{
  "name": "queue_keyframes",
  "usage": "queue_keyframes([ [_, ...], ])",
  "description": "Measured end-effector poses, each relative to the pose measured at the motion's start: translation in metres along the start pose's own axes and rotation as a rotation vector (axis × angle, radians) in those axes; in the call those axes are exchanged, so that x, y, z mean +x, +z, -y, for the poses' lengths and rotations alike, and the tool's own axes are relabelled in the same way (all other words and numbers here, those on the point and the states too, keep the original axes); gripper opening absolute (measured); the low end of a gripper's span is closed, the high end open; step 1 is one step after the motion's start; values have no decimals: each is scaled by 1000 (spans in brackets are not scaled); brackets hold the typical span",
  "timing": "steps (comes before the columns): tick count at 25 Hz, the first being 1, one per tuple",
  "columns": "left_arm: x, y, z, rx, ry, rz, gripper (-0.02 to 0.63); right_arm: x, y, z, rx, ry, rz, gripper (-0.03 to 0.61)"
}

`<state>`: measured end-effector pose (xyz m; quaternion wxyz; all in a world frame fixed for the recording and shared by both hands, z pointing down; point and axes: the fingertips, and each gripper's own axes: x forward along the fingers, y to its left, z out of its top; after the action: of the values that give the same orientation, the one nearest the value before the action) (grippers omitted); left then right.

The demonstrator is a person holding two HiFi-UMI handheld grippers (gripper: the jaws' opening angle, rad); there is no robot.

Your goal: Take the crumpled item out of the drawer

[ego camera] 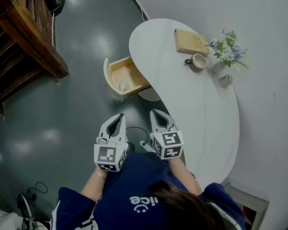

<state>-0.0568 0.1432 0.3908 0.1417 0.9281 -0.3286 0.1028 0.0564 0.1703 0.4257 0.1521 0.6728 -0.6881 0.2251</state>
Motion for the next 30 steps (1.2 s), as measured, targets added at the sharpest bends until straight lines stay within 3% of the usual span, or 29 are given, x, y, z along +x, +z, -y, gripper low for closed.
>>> queue_keyframes([
  [6, 15, 6, -37, -18, -16, -4, 5, 28, 9, -18, -3, -2, -32, 8],
  [16, 29, 14, -62, -28, -1, 17, 5, 61, 36, -19, 5, -4, 5, 8],
  [25, 62, 28, -120, -52, 107, 27, 5, 129, 48, -9, 13, 52, -62, 18],
  [30, 85, 32, -143, -76, 161, -9, 5, 171, 49, -11, 13, 113, -162, 23],
])
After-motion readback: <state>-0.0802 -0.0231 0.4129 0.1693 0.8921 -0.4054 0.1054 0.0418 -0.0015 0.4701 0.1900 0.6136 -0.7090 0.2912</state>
